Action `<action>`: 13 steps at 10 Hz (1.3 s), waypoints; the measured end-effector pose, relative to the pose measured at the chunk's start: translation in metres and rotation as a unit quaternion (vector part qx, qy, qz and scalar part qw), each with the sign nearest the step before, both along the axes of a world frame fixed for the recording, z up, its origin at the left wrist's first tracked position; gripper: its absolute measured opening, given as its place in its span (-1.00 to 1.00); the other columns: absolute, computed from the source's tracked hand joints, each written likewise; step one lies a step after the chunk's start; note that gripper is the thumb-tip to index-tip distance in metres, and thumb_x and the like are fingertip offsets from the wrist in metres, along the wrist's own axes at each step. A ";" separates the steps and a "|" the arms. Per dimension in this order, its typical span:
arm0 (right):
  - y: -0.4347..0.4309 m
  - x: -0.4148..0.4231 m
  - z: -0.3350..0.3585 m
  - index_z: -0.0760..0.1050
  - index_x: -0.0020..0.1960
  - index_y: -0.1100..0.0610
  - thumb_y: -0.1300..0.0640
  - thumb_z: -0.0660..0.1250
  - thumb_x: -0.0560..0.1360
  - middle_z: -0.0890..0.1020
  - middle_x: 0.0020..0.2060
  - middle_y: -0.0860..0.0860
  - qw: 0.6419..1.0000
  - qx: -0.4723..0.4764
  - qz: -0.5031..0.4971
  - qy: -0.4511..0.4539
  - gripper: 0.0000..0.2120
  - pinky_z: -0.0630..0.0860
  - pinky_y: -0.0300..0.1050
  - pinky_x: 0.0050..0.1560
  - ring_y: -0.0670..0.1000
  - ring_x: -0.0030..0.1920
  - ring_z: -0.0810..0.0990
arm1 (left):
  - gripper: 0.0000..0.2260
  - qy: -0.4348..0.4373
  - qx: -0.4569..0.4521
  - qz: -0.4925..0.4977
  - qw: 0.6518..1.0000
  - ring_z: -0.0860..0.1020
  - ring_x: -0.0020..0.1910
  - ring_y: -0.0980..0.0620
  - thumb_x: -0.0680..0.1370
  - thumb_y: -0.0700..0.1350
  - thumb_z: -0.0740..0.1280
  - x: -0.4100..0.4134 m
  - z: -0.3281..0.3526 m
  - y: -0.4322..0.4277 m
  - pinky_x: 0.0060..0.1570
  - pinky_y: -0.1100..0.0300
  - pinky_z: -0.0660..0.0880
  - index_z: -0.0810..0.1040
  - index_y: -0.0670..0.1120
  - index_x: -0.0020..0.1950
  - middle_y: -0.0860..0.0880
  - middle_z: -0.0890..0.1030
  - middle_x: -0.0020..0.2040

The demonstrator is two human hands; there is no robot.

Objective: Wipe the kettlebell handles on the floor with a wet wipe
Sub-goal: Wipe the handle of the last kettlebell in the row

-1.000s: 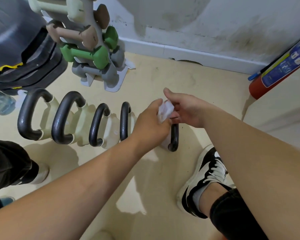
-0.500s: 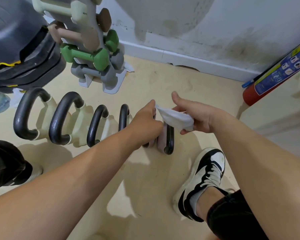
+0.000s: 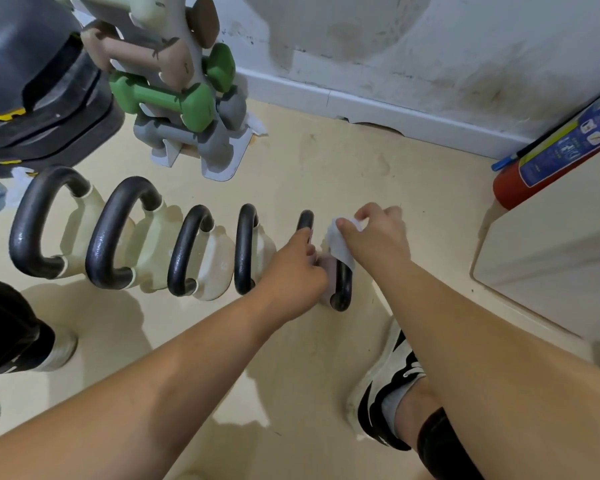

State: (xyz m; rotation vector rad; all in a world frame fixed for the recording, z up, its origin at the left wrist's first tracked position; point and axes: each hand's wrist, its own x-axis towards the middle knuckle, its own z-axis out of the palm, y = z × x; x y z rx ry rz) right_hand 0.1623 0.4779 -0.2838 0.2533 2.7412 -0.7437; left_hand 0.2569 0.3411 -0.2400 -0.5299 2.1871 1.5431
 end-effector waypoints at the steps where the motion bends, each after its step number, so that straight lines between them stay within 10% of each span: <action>1: -0.005 -0.001 0.011 0.50 0.04 0.11 -0.22 0.30 0.49 0.52 0.10 0.06 0.997 0.078 -0.001 -0.016 -0.61 0.52 -0.02 -0.03 0.07 0.05 0.54 | -0.81 -0.001 -0.005 0.009 1.000 0.49 -0.19 0.07 0.59 -0.16 0.21 0.002 -0.005 0.000 -0.22 0.20 0.46 0.44 -0.02 0.20 -0.05 0.51 -0.10; 2: -0.018 -0.003 0.015 0.46 -0.14 0.21 -0.03 0.31 0.50 0.63 -0.01 0.14 0.979 -0.085 -0.112 -0.151 -0.71 0.63 -0.01 -0.06 0.10 -0.08 0.64 | -0.86 -0.014 -0.004 0.001 1.000 0.42 -0.28 0.00 0.53 -0.23 0.18 0.001 -0.009 0.002 -0.30 0.15 0.40 0.47 -0.21 0.04 -0.14 0.47 -0.22; 4: -0.052 -0.006 0.005 0.53 -0.15 0.20 0.18 0.28 0.48 0.55 -0.46 0.09 0.951 -0.124 -0.107 -0.261 -0.90 0.38 -0.34 -0.58 0.07 -0.50 0.48 | -0.78 -0.036 0.016 -0.039 0.998 0.57 -0.11 -0.04 0.56 -0.32 0.19 0.012 -0.021 0.009 -0.18 0.33 0.47 0.55 -0.21 0.14 -0.26 0.62 0.04; 5: -0.056 -0.019 -0.002 0.46 -0.10 0.25 0.27 0.24 0.53 0.47 -0.40 0.15 0.942 -0.170 -0.172 -0.234 -0.94 0.39 -0.24 -0.48 0.09 -0.42 0.43 | -0.75 -0.032 0.030 -0.034 0.998 0.49 -0.10 0.08 0.57 -0.36 0.21 0.012 -0.029 0.011 -0.24 0.49 0.40 0.47 0.00 0.00 -0.06 0.51 -0.09; 7: -0.056 -0.032 -0.010 0.42 -0.21 0.29 0.33 0.17 0.49 0.52 -0.44 0.21 0.956 -0.107 -0.158 -0.223 -0.88 0.61 0.11 -0.16 0.17 -0.40 0.53 | -0.63 -0.013 -0.037 -0.034 0.999 0.50 0.01 0.08 0.57 -0.24 0.27 0.008 -0.035 0.014 0.06 0.13 0.53 0.27 0.21 -0.21 0.19 0.42 -0.17; 10: -0.045 0.028 -0.010 0.31 0.07 0.06 0.18 0.18 0.54 0.47 -0.23 -0.08 0.997 -0.024 -0.032 -0.064 -0.88 0.32 -0.13 -0.35 0.08 -0.21 0.50 | -0.85 -0.007 0.007 -0.049 0.999 0.58 -0.12 0.02 0.55 -0.30 0.24 0.016 -0.039 0.008 -0.11 0.25 0.53 0.59 -0.20 0.02 -0.13 0.66 -0.06; 13: -0.037 0.077 -0.013 0.25 0.28 0.16 0.05 0.14 0.64 0.58 -0.07 0.06 0.993 -0.076 -0.056 -0.064 -0.72 0.54 0.05 -0.11 0.18 -0.04 0.63 | -0.82 -0.054 -0.032 -0.133 0.989 0.52 -0.26 -0.05 0.49 -0.29 0.17 0.025 -0.057 0.000 -0.28 0.15 0.45 0.57 -0.23 -0.08 -0.19 0.62 -0.18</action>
